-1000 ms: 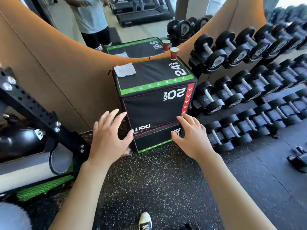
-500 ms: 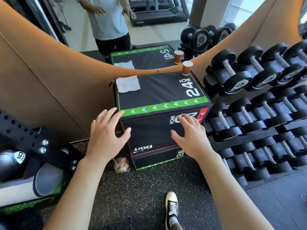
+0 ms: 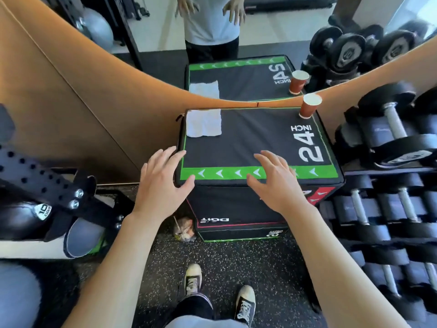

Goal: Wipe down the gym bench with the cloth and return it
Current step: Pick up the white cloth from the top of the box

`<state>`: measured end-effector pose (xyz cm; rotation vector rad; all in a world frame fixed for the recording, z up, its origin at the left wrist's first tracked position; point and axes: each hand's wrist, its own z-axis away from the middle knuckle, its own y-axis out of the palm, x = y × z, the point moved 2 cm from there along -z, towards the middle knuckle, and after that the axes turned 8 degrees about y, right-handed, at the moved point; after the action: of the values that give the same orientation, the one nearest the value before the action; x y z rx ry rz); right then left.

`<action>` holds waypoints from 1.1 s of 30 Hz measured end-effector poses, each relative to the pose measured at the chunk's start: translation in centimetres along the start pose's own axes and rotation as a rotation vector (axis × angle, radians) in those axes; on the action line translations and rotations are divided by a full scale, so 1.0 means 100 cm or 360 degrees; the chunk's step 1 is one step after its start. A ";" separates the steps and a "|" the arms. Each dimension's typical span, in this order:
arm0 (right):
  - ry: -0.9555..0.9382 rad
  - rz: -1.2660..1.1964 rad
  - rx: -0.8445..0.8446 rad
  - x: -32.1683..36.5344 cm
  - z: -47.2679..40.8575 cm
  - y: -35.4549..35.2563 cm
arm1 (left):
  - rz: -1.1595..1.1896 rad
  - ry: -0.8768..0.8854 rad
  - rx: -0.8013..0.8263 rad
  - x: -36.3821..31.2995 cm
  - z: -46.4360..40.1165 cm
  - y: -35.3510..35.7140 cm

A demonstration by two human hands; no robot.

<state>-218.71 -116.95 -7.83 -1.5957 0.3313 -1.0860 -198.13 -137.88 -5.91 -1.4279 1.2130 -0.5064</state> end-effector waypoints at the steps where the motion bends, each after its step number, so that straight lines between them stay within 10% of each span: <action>1: -0.0006 0.0014 0.0011 0.001 -0.011 0.004 | 0.0002 -0.0005 0.0008 0.005 -0.009 0.004; 33: 0.0086 0.0402 0.0353 0.086 -0.283 0.187 | 0.0139 0.0347 0.0664 0.198 -0.202 0.150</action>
<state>-230.11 -147.01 -21.61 -1.2914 0.4212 -0.9373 -213.50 -161.96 -20.44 -0.9797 1.2466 -0.8179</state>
